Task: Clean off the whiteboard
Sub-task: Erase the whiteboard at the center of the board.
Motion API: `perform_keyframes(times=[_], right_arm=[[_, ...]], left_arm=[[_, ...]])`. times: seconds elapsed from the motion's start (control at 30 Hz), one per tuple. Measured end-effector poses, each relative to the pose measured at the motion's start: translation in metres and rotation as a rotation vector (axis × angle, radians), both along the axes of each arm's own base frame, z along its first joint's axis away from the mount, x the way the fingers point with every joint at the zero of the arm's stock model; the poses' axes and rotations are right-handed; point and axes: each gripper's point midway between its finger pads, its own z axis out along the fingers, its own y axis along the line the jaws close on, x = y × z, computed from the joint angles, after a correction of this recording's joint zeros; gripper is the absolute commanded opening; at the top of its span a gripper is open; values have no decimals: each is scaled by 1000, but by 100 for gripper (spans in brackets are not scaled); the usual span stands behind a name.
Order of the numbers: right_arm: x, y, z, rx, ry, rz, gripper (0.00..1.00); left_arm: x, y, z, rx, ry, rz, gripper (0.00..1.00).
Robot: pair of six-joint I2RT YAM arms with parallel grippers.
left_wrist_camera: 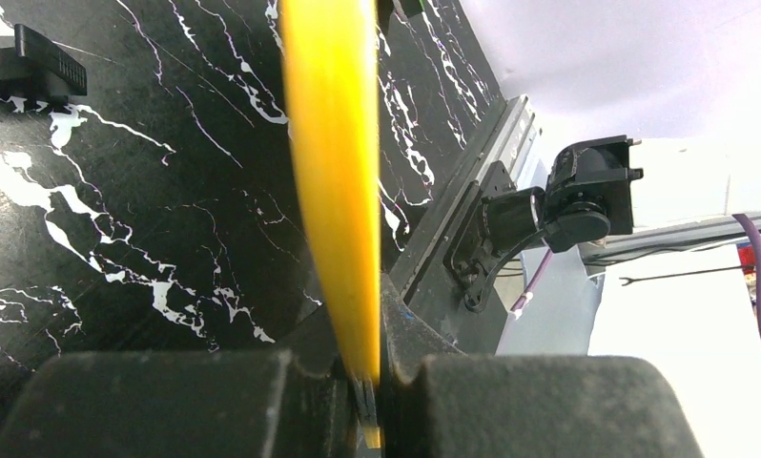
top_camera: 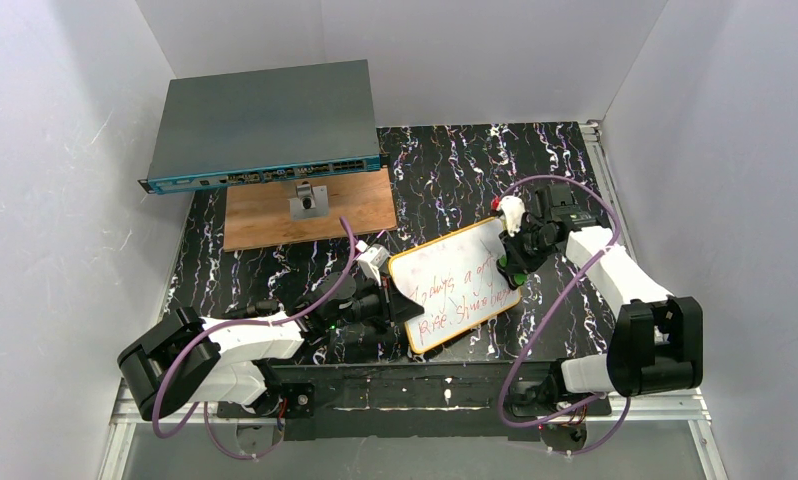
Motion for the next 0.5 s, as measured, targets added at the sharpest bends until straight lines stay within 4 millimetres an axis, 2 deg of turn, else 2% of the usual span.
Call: perform_keyframes(times=[0.2, 0.4, 0.5], right_arm=[[-2, 2, 9, 8, 1, 20, 1], [28, 29, 60, 68, -140, 75, 1], [32, 49, 76, 93, -189, 132, 1]], left_arm=[[0, 0, -1, 6, -17, -8, 0], [-5, -2, -1, 4, -20, -39, 0], [-7, -3, -2, 3, -15, -47, 0]])
